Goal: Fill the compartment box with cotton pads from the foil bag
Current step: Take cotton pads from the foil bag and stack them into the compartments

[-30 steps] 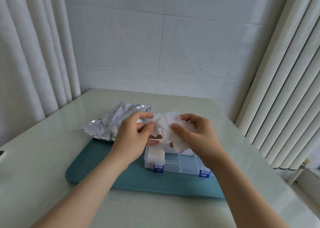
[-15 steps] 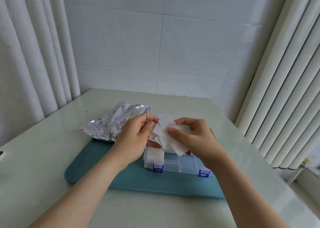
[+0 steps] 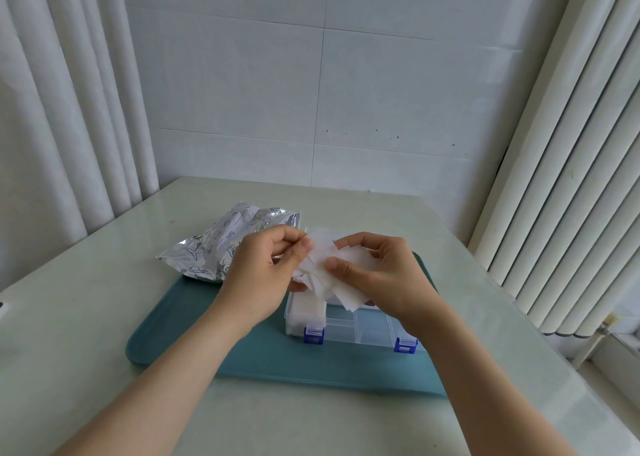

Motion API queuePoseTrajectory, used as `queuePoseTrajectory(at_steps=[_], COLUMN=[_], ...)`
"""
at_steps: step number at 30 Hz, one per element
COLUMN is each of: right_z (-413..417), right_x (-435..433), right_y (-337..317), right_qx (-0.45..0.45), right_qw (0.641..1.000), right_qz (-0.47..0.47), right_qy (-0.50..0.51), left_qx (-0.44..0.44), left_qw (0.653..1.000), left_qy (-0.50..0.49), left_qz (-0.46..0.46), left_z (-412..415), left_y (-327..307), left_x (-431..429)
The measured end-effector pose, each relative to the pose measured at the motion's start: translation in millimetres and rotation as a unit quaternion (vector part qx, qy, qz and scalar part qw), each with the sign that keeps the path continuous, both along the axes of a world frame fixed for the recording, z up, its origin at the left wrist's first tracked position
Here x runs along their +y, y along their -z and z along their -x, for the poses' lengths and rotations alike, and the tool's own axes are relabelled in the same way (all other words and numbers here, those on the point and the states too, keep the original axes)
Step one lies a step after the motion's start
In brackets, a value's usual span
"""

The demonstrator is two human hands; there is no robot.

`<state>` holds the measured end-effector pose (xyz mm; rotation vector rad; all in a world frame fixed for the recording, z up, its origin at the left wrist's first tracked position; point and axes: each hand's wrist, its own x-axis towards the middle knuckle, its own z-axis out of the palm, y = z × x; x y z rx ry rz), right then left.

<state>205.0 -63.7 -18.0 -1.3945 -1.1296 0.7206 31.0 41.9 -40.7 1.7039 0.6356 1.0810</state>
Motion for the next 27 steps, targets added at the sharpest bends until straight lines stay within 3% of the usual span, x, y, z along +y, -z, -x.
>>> queuePoseTrajectory(at_steps=[6, 13, 21, 27], right_z=[-8.1, 0.3, 1.8, -8.2], right_x=[4.1, 4.5, 7.4, 2.8], right_y=[-0.5, 2.2, 3.5, -2.3], right_qx=[0.02, 0.042, -0.005, -0.031], right_qw=[0.997, 0.998, 0.993, 0.992], right_qz=[-0.027, -0.013, -0.051, -0.049], right_qy=[0.07, 0.052, 0.104, 0.112], left_qx=[-0.069, -0.081, -0.033, -0.012], left_qw=[0.992, 0.989, 0.994, 0.997], left_qy=[-0.074, -0.03, 0.05, 0.037], left_qz=[0.071, 0.117, 0.087, 0.071], left_z=[3.3, -4.0, -3.1, -1.0], left_y=[-3.1, -6.3, -4.7, -3.2], left_x=[2.3, -11.0, -7.9, -4.4])
